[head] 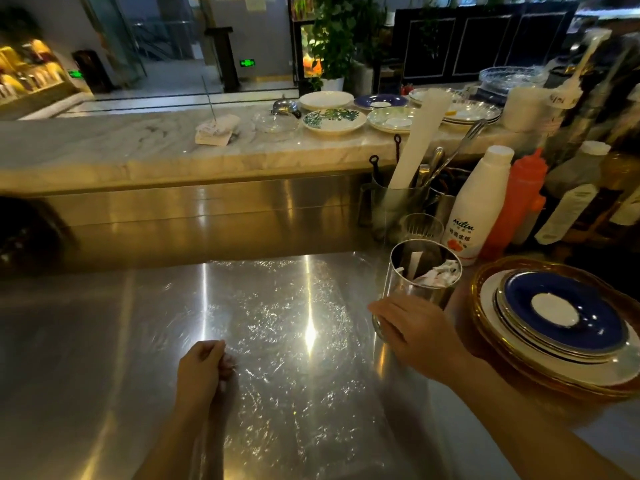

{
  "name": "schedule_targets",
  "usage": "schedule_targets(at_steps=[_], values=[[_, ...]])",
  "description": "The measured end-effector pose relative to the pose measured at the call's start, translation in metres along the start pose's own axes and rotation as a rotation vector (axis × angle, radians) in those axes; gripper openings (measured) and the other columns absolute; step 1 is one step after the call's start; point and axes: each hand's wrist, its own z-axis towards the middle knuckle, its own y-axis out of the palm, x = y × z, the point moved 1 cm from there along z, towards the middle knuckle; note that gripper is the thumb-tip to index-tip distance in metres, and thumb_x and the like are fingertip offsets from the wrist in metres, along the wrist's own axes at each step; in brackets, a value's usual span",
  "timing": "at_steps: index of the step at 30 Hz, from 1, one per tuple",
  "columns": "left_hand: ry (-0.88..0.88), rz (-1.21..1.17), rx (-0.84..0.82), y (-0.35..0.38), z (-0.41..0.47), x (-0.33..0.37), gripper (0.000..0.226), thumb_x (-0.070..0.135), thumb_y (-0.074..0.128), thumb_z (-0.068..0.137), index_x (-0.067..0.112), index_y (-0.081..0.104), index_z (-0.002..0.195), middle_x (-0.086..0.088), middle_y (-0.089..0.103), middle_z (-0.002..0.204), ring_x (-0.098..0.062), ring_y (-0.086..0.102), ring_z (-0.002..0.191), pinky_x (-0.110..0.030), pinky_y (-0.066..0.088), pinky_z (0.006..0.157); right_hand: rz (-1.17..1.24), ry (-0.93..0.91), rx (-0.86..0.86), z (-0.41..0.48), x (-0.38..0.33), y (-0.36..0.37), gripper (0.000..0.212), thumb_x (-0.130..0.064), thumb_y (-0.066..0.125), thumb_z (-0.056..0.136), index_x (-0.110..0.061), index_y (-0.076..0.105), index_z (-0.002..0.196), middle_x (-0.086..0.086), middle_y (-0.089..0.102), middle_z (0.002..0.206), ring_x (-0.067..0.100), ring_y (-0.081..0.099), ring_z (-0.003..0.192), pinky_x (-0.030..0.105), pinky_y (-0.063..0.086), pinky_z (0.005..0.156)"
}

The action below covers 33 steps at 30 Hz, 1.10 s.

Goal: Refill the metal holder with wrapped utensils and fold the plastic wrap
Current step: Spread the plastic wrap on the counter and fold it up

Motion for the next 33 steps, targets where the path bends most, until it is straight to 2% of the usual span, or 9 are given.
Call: schedule_targets(at_steps=[7, 10, 15, 18, 21, 24, 25, 30, 33], values=[[0.012, -0.058, 0.048, 0.001, -0.014, -0.004, 0.015, 0.018, 0.056, 0.087, 0.023, 0.066, 0.076, -0.010, 0.070, 0.064, -0.022, 0.065, 0.057, -0.028, 0.051, 0.048, 0.316, 0.582, -0.368, -0.013, 0.012, 0.075, 0.026, -0.020, 0.052, 0.089, -0.015, 0.054, 0.114, 0.006, 0.059, 0.116, 0.018, 0.055, 0.098, 0.027, 0.044, 0.084], [0.004, -0.082, 0.039, 0.004, -0.024, 0.005, 0.019, 0.007, 0.056, 0.086, 0.019, 0.065, 0.075, -0.017, 0.067, 0.067, -0.028, 0.064, 0.064, -0.036, 0.053, 0.062, 0.342, 0.720, -0.477, -0.014, 0.012, 0.090, 0.034, -0.022, 0.053, 0.089, -0.014, 0.047, 0.121, 0.008, 0.054, 0.119, 0.022, 0.055, 0.102, 0.029, 0.045, 0.081], [-0.008, -0.150, -0.005, 0.005, -0.043, 0.023, 0.009, -0.002, 0.057, 0.086, 0.003, 0.062, 0.091, -0.016, 0.066, 0.076, -0.025, 0.061, 0.064, -0.032, 0.052, 0.062, 0.436, 0.893, -0.498, 0.000, 0.006, 0.107, 0.053, -0.021, 0.062, 0.083, -0.008, 0.038, 0.129, 0.015, 0.052, 0.123, 0.029, 0.053, 0.108, 0.041, 0.045, 0.094], [-0.019, -0.148, -0.013, 0.003, -0.048, 0.029, 0.011, -0.003, 0.057, 0.086, 0.005, 0.063, 0.090, -0.016, 0.066, 0.081, -0.027, 0.062, 0.073, -0.035, 0.052, 0.071, 0.494, 1.011, -0.503, 0.010, 0.004, 0.114, 0.068, -0.025, 0.064, 0.081, -0.008, 0.026, 0.135, 0.015, 0.047, 0.132, 0.031, 0.051, 0.115, 0.040, 0.046, 0.094], [-0.030, -0.183, -0.015, -0.001, -0.052, 0.030, 0.018, -0.001, 0.058, 0.085, 0.015, 0.065, 0.081, -0.010, 0.066, 0.076, -0.022, 0.059, 0.067, -0.024, 0.053, 0.059, 0.672, 1.172, -0.481, 0.014, 0.002, 0.116, 0.061, -0.023, 0.066, 0.080, -0.005, 0.033, 0.127, 0.009, 0.061, 0.096, 0.020, 0.060, 0.081, 0.024, 0.049, 0.063], [-0.029, -0.221, 0.001, -0.007, -0.057, 0.032, 0.017, 0.001, 0.060, 0.084, 0.016, 0.066, 0.082, -0.007, 0.067, 0.072, -0.013, 0.060, 0.058, -0.019, 0.051, 0.051, 0.912, 1.204, -0.429, 0.015, 0.006, 0.115, 0.017, -0.013, 0.069, 0.078, -0.001, 0.057, 0.078, 0.005, 0.054, 0.049, 0.013, 0.049, 0.042, 0.020, 0.042, 0.045], [-0.034, -0.242, 0.020, -0.009, -0.058, 0.033, 0.015, 0.001, 0.060, 0.084, 0.014, 0.066, 0.083, -0.006, 0.066, 0.072, -0.010, 0.061, 0.055, -0.018, 0.051, 0.049, 1.009, 1.190, -0.428, 0.016, 0.007, 0.114, 0.019, -0.012, 0.069, 0.076, -0.002, 0.056, 0.066, 0.004, 0.051, 0.044, 0.014, 0.045, 0.038, 0.020, 0.040, 0.043], [-0.006, -0.333, 0.104, -0.025, -0.057, 0.051, 0.015, 0.001, 0.056, 0.087, 0.013, 0.065, 0.088, -0.005, 0.064, 0.072, -0.009, 0.059, 0.052, -0.018, 0.050, 0.049, 1.224, 1.081, -0.352, 0.028, 0.008, 0.109, 0.019, -0.016, 0.075, 0.067, -0.002, 0.064, 0.073, 0.003, 0.050, 0.055, 0.012, 0.044, 0.050, 0.024, 0.036, 0.048], [0.009, -0.349, -0.017, -0.038, -0.055, 0.070, 0.013, 0.010, 0.058, 0.087, 0.021, 0.065, 0.090, 0.001, 0.069, 0.069, -0.008, 0.062, 0.054, -0.019, 0.051, 0.047, 1.263, 1.032, -0.248, 0.041, 0.010, 0.106, 0.010, -0.017, 0.073, 0.067, -0.009, 0.068, 0.070, 0.004, 0.060, 0.065, 0.013, 0.055, 0.058, 0.023, 0.041, 0.055]])
